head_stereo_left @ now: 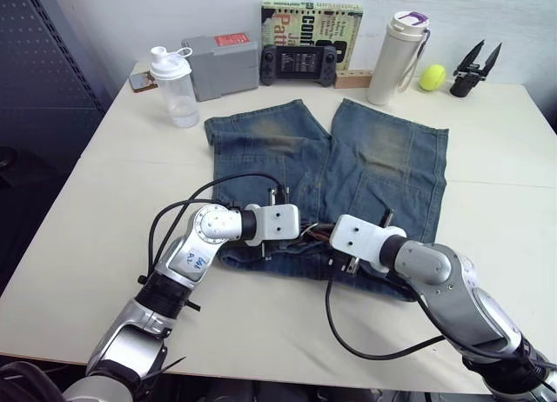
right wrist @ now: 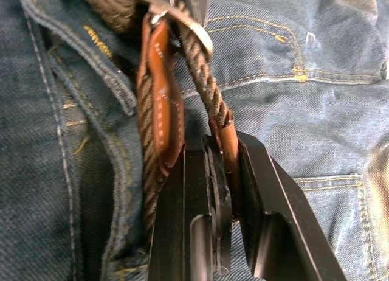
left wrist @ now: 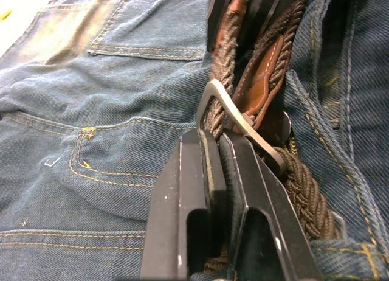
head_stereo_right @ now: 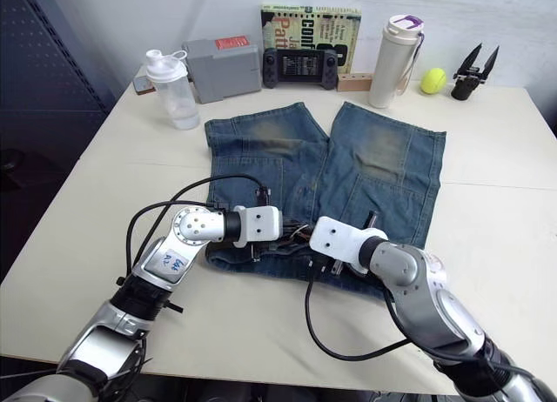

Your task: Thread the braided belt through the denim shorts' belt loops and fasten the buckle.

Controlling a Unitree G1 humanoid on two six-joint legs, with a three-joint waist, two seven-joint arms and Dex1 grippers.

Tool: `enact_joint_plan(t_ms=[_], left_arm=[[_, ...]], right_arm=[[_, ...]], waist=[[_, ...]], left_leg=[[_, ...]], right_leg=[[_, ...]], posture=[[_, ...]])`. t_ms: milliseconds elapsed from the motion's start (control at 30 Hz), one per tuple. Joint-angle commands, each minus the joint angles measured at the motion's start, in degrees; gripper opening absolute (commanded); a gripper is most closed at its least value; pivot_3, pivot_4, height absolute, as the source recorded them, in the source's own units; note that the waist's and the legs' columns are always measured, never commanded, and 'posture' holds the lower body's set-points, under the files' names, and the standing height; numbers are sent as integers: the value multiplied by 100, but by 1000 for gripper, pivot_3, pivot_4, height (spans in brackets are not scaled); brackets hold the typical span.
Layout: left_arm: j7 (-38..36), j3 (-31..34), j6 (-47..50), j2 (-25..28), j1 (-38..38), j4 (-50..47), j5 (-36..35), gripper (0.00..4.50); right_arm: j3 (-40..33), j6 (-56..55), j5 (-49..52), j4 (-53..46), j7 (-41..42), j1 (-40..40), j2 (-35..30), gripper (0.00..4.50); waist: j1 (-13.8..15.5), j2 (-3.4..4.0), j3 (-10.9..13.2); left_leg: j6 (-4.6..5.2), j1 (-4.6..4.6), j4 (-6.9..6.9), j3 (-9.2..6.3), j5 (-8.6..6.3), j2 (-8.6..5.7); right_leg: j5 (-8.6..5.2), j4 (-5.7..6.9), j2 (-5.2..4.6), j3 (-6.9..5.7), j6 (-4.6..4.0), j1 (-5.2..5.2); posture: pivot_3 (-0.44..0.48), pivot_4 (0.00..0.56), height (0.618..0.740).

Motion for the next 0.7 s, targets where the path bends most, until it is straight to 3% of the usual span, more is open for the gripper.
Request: enact_joint_plan(t_ms=[33, 67, 133, 300, 400, 433, 500, 633, 700], left_arm=[[-81, 195, 237, 113, 240, -513, -304, 1929], [-105, 298, 344, 154, 298, -642, -390, 2041], [-279, 687, 699, 319, 500, -1125, -891, 2893], [-490, 1868, 2022, 647, 894, -1799, -2413, 2893], [-476, 2199, 2391, 795, 1073, -1828, -2819, 2893], [-449, 2295, 2480, 779, 1118, -1810, -2979, 2373], [-434, 2413, 2593, 754, 1198, -1759, -3195, 1763], [-638, 1979, 2385, 917, 1481, -1655, -2961, 88], [-610, 1631, 2189, 983, 1552, -1487, -2618, 88]], right_arm=[[-35, 94, -91, -166, -96, 92, 57, 0], [-40, 92, -101, -172, -110, 110, 67, 0], [-102, 32, -106, -207, -153, 173, 57, 0], [-375, -200, -33, -240, -305, 351, 71, 0], [-438, -348, -45, -198, -328, 402, 41, 0], [-467, -368, -28, -187, -336, 413, 63, 0], [-489, -413, -30, -169, -337, 416, 70, 0], [-566, -464, -14, -149, -344, 437, 85, 0], [-622, -467, -11, -187, -334, 478, 56, 0]], waist=[[-15, 0, 0], [-17, 0, 0], [-29, 0, 0], [-22, 0, 0], [-23, 1, 0], [-18, 0, 1], [-8, 0, 1], [-17, 1, 0], [-18, 0, 1]], left_leg=[[0, 1, -1, 0, 0, 3], [0, 1, -2, 0, 0, 3], [0, 1, -3, -2, 0, 8], [0, 1, -3, -24, 0, 10], [0, 3, -4, -39, 0, 10], [0, 4, -6, -38, 0, 9], [0, 1, -5, -40, 0, 7], [0, 1, -6, -41, 0, 7], [-1, 3, -8, -36, 0, 7]], right_leg=[[0, -1, 2, 0, 0, 0], [0, -1, 2, 0, 0, 0], [0, -3, 4, 0, 0, -1], [0, -8, 3, 6, 0, -3], [0, -8, 4, 5, 0, -2], [0, -8, 4, 5, 0, -2], [0, -9, 4, 5, 0, -2], [0, -9, 4, 4, 0, -1], [0, -10, 5, 5, 0, -2]], posture=[[0, 150, 731], [0, 150, 731], [0, 150, 731], [0, 150, 731], [0, 150, 731], [0, 150, 731], [0, 150, 731], [0, 150, 731], [0, 150, 731]])
